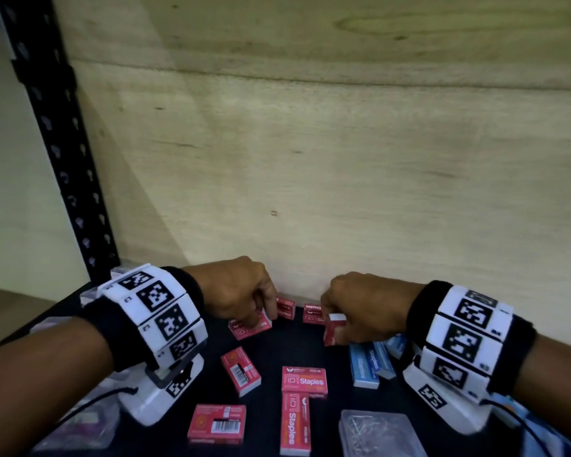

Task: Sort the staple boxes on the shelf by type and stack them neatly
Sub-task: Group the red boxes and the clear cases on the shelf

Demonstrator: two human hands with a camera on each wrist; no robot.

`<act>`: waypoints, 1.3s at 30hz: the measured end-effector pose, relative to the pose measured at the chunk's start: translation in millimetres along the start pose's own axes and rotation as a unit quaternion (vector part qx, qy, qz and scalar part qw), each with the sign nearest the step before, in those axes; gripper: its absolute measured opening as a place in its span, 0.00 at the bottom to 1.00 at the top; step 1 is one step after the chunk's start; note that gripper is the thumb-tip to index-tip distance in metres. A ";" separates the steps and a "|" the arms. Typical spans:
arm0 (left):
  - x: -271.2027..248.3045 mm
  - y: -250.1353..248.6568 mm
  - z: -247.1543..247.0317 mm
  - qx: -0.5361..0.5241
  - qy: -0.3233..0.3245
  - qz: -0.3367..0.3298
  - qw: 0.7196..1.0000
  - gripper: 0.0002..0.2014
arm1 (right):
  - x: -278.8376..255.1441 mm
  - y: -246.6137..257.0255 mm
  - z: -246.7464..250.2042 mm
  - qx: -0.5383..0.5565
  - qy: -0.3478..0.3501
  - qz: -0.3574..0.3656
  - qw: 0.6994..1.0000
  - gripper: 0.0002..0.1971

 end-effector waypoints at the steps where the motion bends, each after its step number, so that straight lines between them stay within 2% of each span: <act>1: 1.2 -1.3 -3.2 0.000 0.007 -0.004 1.000 0.15 | 1.1 0.6 -0.5 0.002 0.000 0.000 1.000 0.13; 6: 3.0 0.0 -14.0 -0.008 0.057 -0.012 0.998 0.19 | 4.4 1.5 -2.8 0.032 -0.002 0.000 0.999 0.12; 10: 1.1 4.8 -12.4 -0.010 0.048 -0.005 0.999 0.20 | 4.0 1.3 2.1 0.062 -0.017 0.005 0.998 0.11; 13: 3.1 3.7 -11.2 -0.011 0.046 -0.006 0.999 0.20 | 3.4 3.3 7.4 0.027 -0.018 0.000 0.999 0.10; 18: 10.1 -4.1 -10.2 0.014 0.040 -0.011 0.999 0.19 | 8.7 6.8 3.8 -0.030 0.000 -0.017 0.999 0.16; 23: 10.3 -5.6 -8.0 0.034 0.039 -0.002 0.999 0.20 | 17.0 14.0 0.5 -0.035 0.003 -0.005 0.999 0.12; 26: 1.9 -4.5 0.5 0.082 0.010 0.001 0.997 0.23 | 18.2 16.5 0.7 -0.035 -0.004 0.002 0.999 0.16; 28: -7.3 -5.3 7.3 0.127 -0.027 -0.010 0.992 0.21 | 18.1 17.5 0.7 -0.034 -0.007 0.000 0.999 0.16; 30: -17.3 -6.9 9.5 0.138 -0.036 -0.028 0.989 0.18 | 16.3 18.7 0.8 -0.033 -0.014 0.003 0.999 0.15; 33: -30.3 -8.8 2.3 0.121 0.020 -0.043 0.991 0.14 | 10.0 21.0 2.7 -0.037 -0.044 0.023 0.998 0.14; 36: -37.9 -10.0 -9.3 0.138 0.069 -0.049 0.987 0.17 | -2.6 25.7 5.4 0.001 -0.065 0.044 0.997 0.13; 39: -43.0 -10.7 -17.2 0.159 0.102 -0.045 0.981 0.24 | -16.4 32.2 -0.1 0.056 0.003 0.053 0.997 0.13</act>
Point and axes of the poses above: each hand's wrist, its own x-axis towards the middle knuckle, its own z-axis out of the back of the hand, y = z × x, the point moved 3 cm from there along x, towards the middle knuckle, and after that the axes turned 5 degrees about x, right-handed, at the moved point
